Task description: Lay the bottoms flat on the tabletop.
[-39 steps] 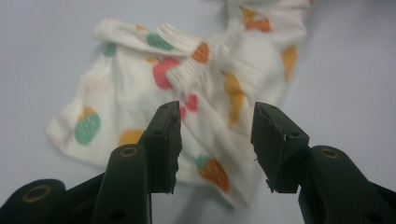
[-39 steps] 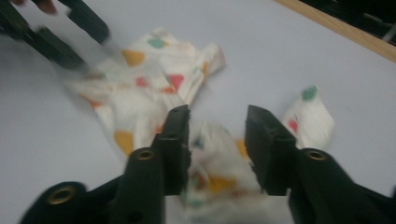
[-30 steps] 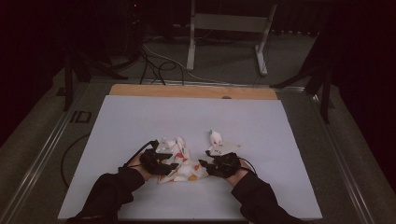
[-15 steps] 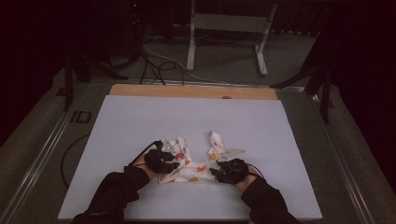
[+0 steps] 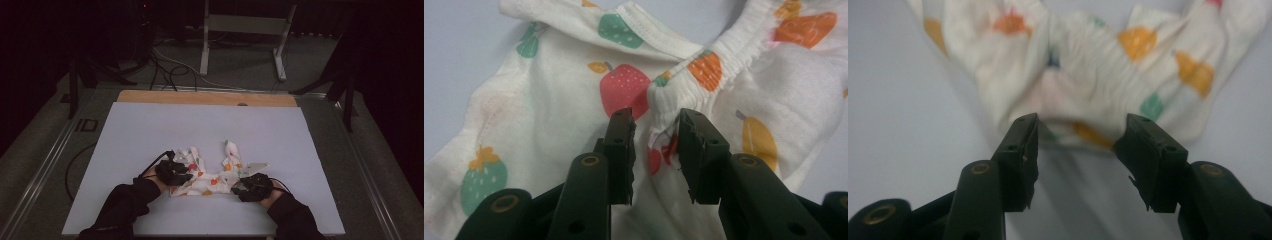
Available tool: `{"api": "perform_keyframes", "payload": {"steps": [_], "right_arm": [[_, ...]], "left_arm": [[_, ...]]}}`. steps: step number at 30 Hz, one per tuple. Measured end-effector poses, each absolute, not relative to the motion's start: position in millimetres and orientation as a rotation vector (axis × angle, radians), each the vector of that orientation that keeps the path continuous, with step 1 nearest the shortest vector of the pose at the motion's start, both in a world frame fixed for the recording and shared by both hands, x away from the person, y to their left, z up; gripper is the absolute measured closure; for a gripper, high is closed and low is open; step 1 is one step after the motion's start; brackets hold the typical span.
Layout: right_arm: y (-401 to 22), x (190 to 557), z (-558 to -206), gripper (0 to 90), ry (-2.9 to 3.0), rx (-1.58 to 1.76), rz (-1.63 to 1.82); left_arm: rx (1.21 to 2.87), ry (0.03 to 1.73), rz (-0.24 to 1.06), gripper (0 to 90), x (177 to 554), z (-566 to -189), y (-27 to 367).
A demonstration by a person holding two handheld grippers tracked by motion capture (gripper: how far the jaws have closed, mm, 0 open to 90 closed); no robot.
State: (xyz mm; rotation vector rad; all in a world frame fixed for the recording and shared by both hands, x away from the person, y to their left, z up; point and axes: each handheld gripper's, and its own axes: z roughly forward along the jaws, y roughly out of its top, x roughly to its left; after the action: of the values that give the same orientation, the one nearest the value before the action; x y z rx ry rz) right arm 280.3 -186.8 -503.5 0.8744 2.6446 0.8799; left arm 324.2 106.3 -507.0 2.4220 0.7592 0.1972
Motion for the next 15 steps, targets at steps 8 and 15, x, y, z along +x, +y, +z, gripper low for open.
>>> {"api": "perform_keyframes", "payload": {"steps": [8,15], "right_arm": [[-190.4,284.2,-508.2,73.5,2.611,0.876,0.869],[-183.8,284.0,-508.4,89.2,2.613,0.825,0.84]], "left_arm": [[2.419,0.757,0.182,70.4,325.6,-507.4,103.6],[2.416,0.736,0.198,86.0,323.7,-507.2,99.7]]}}
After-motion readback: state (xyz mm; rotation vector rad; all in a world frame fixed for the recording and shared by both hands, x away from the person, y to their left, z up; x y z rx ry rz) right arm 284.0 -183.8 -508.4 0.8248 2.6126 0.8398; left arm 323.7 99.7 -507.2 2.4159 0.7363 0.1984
